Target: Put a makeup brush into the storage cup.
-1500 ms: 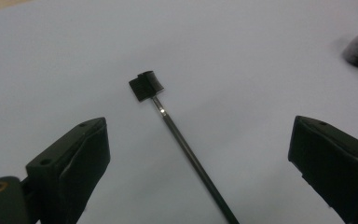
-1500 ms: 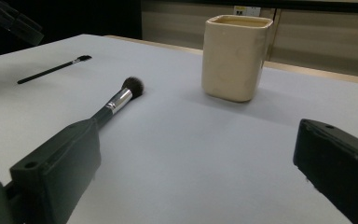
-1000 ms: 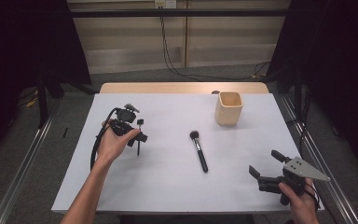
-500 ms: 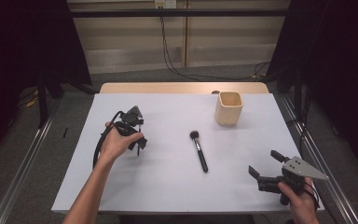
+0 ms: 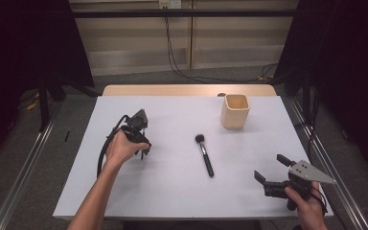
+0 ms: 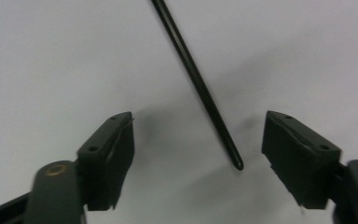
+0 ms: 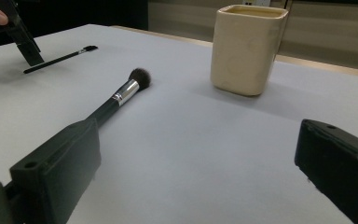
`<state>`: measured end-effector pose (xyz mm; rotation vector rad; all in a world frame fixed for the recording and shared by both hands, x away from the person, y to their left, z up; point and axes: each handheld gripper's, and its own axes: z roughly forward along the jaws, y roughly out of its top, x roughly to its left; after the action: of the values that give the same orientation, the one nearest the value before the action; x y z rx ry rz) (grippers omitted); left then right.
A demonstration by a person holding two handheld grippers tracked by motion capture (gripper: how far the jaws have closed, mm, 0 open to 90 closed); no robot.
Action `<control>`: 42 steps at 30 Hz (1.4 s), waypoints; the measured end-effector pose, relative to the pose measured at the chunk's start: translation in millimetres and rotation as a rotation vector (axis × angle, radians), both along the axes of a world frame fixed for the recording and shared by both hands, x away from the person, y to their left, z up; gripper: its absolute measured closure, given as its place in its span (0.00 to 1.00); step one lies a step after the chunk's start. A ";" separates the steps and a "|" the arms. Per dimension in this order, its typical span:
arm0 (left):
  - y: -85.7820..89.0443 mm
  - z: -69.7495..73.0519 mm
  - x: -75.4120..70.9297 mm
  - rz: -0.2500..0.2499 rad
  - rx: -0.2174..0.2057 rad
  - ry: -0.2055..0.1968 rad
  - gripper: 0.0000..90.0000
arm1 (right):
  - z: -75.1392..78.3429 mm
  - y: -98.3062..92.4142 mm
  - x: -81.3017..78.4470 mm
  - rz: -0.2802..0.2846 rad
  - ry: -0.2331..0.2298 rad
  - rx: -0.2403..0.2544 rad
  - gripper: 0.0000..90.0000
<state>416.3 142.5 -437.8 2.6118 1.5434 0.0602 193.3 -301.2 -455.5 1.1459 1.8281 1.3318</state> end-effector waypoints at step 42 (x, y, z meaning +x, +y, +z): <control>6.9 -6.4 10.7 0.125 -0.031 0.105 0.96 | -1.5 2.2 -0.6 0.015 0.012 -0.009 0.00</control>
<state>427.0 149.4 -444.2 2.5303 1.7256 -0.0919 192.7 -299.0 -457.0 1.1404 1.8523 1.3269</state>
